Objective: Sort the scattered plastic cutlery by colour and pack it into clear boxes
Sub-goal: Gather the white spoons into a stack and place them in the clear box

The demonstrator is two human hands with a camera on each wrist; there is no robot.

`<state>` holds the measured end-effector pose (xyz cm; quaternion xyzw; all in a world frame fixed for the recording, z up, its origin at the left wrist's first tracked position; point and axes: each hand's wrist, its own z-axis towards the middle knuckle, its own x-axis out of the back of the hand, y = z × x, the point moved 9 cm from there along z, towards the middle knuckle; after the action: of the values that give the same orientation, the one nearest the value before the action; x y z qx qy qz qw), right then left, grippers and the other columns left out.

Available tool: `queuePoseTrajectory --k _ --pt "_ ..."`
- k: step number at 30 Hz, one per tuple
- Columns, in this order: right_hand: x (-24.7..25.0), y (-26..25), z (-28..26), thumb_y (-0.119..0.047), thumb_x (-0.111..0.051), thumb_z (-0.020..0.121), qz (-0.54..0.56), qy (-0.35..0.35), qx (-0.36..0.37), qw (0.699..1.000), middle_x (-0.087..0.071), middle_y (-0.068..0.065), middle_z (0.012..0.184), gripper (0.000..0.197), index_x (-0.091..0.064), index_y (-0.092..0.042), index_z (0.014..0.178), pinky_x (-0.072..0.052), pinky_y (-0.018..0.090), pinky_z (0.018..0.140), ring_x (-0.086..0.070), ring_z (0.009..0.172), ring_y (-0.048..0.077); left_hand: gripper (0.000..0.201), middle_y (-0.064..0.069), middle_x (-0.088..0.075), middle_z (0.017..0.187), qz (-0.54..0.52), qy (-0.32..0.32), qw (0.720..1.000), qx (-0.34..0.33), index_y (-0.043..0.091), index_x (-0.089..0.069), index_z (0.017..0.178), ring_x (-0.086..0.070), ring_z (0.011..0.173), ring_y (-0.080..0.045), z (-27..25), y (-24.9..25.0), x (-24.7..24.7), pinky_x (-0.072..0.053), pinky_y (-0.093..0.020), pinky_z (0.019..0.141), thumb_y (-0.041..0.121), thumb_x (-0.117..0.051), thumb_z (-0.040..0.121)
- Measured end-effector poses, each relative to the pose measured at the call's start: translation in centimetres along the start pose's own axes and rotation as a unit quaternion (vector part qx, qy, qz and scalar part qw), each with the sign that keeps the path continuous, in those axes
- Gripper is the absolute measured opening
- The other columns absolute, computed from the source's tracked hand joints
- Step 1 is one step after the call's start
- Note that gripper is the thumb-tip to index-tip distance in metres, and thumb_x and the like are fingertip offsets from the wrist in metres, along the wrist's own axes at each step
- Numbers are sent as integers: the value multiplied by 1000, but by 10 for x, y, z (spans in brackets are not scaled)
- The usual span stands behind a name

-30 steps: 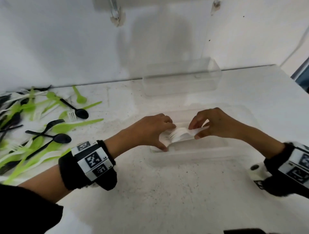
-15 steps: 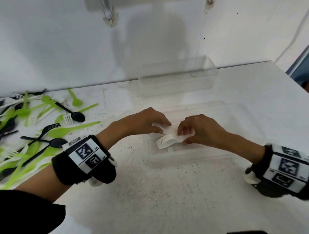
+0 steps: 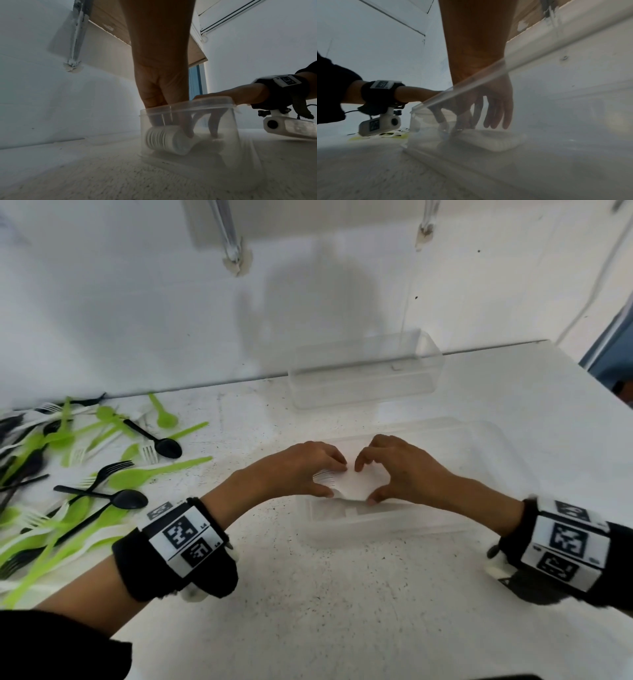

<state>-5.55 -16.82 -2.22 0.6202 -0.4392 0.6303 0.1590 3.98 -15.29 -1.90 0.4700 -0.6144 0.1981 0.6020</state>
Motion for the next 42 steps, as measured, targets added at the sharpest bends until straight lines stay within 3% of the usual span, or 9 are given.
queuePoseTrajectory --k 4,11,16,22,30,33,36,39,42 --pt "5 16 -7 -29 -76 74 6 -10 -13 1000 -51 -2 126 57 -54 -22 127 -41 26 94 -49 114 15 46 0 -51 135 -7 1 1000 1 13 -54 130 -45 123 -12 0 0 1 -29 -13 96 18 -65 86" --pt "8 21 -2 -34 -74 76 -15 21 -21 999 -55 -3 126 57 -56 -18 128 -38 22 92 -49 117 14 45 0 -49 137 -6 -13 1000 -4 13 -54 131 -43 124 -11 -1 3 0 -30 -15 98 18 -63 87" --pt "8 21 -1 -35 -74 76 -20 23 -16 999 -55 -3 125 57 -56 -18 128 -37 22 89 -50 115 15 42 1 -50 137 0 13 1000 -1 14 -56 129 -44 124 -10 -1 3 0 -26 -9 93 21 -62 88" --pt "4 17 -3 -29 -71 80 -27 20 -4 999 -50 1 126 54 -52 -21 129 -42 29 95 -45 118 17 41 1 -50 137 4 18 1000 -1 13 -56 128 -42 124 -10 -2 5 2 -25 -8 92 25 -61 89" --pt "-1 6 -1 -22 -67 84 -28 8 24 999 -47 1 128 51 -50 -20 131 -41 27 95 -44 118 15 40 0 -54 131 38 38 998 28 14 -59 125 -45 120 -12 -9 9 8 -37 -22 92 26 -63 88" --pt "4 1 0 -27 -65 85 -26 20 17 999 -49 0 129 48 -51 -19 131 -40 25 96 -45 119 16 36 0 -58 125 26 64 997 36 14 -62 121 -50 113 -14 -18 9 15 -41 -27 92 25 -65 87" --pt "16 -13 1 -26 -66 85 -1 73 33 997 -55 3 123 44 -55 -17 126 -40 23 88 -51 113 18 28 3 -63 115 -6 123 991 44 18 -65 115 -55 105 -13 -38 4 27 -42 -27 90 25 -63 88" --pt "31 -45 1 -22 -66 85 43 134 73 987 -60 2 117 38 -59 -14 122 -34 19 80 -55 107 18 22 2 -65 106 -45 196 977 71 17 -67 109 -58 96 -12 -73 -5 40 -45 -28 83 22 -62 88" --pt "36 -97 5 -18 -66 85 86 167 131 973 -62 3 114 34 -61 -14 119 -40 24 81 -58 100 17 20 0 -66 102 -80 256 957 107 15 -68 108 -57 91 -11 -123 -18 47 -44 -25 78 16 -62 88"
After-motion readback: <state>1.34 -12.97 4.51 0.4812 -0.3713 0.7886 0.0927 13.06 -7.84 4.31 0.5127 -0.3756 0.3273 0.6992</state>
